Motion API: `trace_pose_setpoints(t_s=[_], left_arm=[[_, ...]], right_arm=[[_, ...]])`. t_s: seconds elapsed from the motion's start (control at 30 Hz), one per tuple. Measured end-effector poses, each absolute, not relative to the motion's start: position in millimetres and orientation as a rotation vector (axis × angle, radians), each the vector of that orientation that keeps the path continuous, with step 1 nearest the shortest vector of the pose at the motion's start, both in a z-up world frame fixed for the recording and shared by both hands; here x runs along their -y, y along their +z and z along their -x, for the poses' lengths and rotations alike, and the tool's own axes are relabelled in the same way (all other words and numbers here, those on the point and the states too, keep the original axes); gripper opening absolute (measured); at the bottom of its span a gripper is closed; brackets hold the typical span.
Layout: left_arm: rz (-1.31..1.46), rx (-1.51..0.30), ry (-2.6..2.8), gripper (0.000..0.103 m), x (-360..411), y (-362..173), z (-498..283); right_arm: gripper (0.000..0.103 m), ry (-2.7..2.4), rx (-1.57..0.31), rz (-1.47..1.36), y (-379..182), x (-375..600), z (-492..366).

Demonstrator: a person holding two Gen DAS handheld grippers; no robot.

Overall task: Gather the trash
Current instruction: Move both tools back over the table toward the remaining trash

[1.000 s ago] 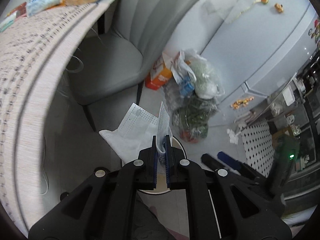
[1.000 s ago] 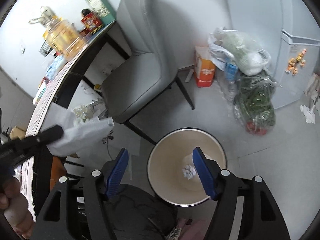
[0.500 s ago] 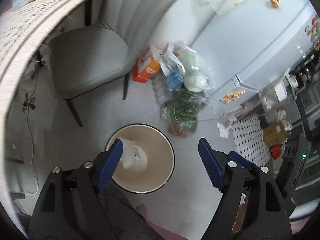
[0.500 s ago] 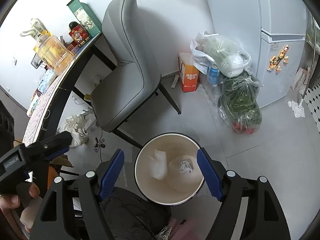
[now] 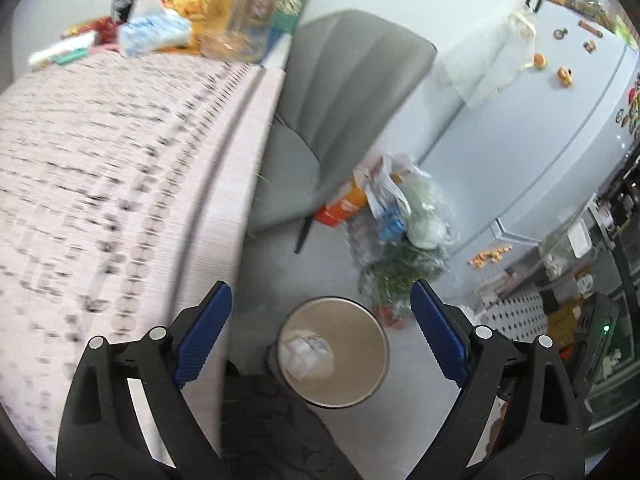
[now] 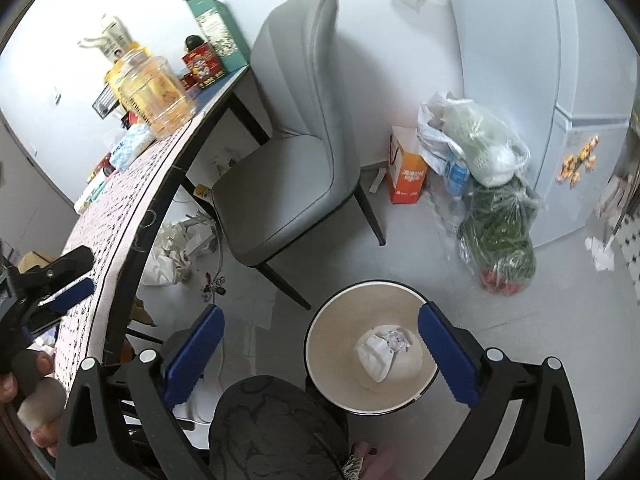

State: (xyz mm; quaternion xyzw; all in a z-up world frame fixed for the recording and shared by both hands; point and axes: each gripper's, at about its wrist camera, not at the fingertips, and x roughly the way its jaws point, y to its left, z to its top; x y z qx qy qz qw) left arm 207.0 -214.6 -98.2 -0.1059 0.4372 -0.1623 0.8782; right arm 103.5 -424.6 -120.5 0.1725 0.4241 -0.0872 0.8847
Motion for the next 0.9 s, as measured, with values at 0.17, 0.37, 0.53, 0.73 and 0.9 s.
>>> trace_pose_setpoints(t_s=[0.17, 0.37, 0.53, 0.73, 0.9], left_arm=[[0.251, -0.846, -0.261, 0.092, 178.6, -78.8, -195.1], [0.282, -0.752, -0.126, 0.097, 124.5, -57.3, -175.2], [0.314, -0.729, -0.021, 0.097, 87.1, -53.1, -162.4], [0.309, -0.620, 0.012, 0.097, 50.2, -42.2, -134.5], [0.302, -0.567, 0.026, 0.097, 27.3, -32.0, -112.7]], right_arm=[[0.095, -0.173, -0.867, -0.304, -100.5, 382.5, -111.1], [0.095, -0.152, -0.883, -0.262, -86.6, 338.7, -123.8], [0.095, -0.091, -0.821, -0.230, -73.7, 306.9, -122.3], [0.095, -0.048, -0.758, -0.186, -55.5, 273.7, -119.2], [0.095, -0.018, -0.751, -0.128, -51.4, 246.1, -118.6]])
